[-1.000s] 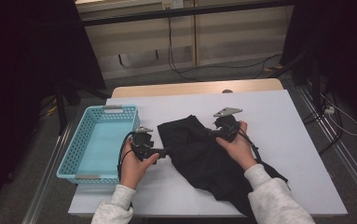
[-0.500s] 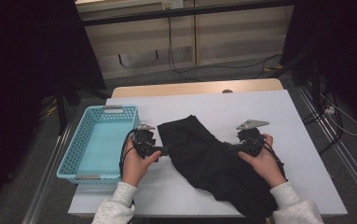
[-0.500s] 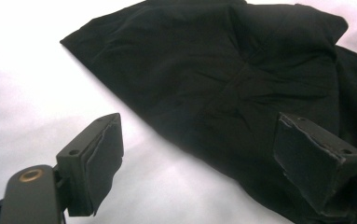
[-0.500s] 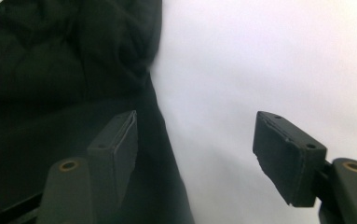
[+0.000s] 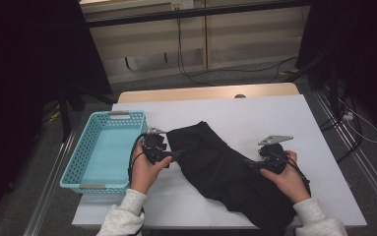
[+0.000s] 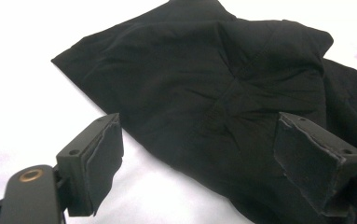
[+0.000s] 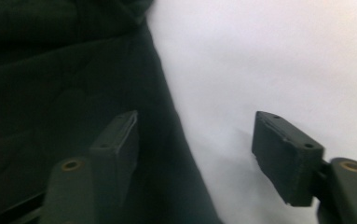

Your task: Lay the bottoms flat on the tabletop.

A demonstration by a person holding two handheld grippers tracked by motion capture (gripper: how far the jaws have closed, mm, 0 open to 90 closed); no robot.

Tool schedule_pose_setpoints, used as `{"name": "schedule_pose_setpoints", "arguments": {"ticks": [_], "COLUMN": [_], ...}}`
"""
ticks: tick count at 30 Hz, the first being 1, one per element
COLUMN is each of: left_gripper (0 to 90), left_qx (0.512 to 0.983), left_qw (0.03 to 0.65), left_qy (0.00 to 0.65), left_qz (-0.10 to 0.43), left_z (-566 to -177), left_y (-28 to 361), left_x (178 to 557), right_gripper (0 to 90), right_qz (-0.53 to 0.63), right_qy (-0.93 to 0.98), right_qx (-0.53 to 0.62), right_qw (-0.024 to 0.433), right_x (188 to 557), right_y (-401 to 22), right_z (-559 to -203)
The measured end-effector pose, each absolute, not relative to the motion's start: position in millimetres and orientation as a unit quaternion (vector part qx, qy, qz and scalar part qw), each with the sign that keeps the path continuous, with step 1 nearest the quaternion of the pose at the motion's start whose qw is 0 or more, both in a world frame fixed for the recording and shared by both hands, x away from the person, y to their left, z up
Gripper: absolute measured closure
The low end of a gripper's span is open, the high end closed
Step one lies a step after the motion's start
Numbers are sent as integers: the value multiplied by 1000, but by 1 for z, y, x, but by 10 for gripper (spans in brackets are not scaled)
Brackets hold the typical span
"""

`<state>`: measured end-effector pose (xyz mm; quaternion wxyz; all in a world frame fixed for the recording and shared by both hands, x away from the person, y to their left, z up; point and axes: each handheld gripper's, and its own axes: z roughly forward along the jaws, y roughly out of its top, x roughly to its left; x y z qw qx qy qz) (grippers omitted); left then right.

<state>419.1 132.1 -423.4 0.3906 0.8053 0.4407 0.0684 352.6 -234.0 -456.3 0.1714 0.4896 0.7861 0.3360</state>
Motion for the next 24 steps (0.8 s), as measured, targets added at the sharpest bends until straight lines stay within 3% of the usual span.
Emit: {"name": "schedule_pose_setpoints", "arguments": {"ticks": [9, 15, 17, 24], "left_gripper": [168, 169, 169, 170], "left_qx": [806, 806, 806, 804], "left_qw": [391, 391, 390, 391], "left_qy": [439, 438, 438, 441], "left_qz": [72, 74, 75, 74], "left_z": [-423, -421, -421, -422], "left_y": [131, 131, 132, 131], "left_x": [420, 420, 421, 422], "right_gripper": [486, 725, 844, 871], "right_qz": [339, 348, 355, 354], "right_qy": [799, 800, 799, 802], "right_qx": [472, 471, 470, 465], "right_qw": [151, 135, 120, 121], "right_x": [336, 329, 329, 329], "right_y": [-231, -225, -225, -230], "right_z": [-457, -457, -457, -455]}}
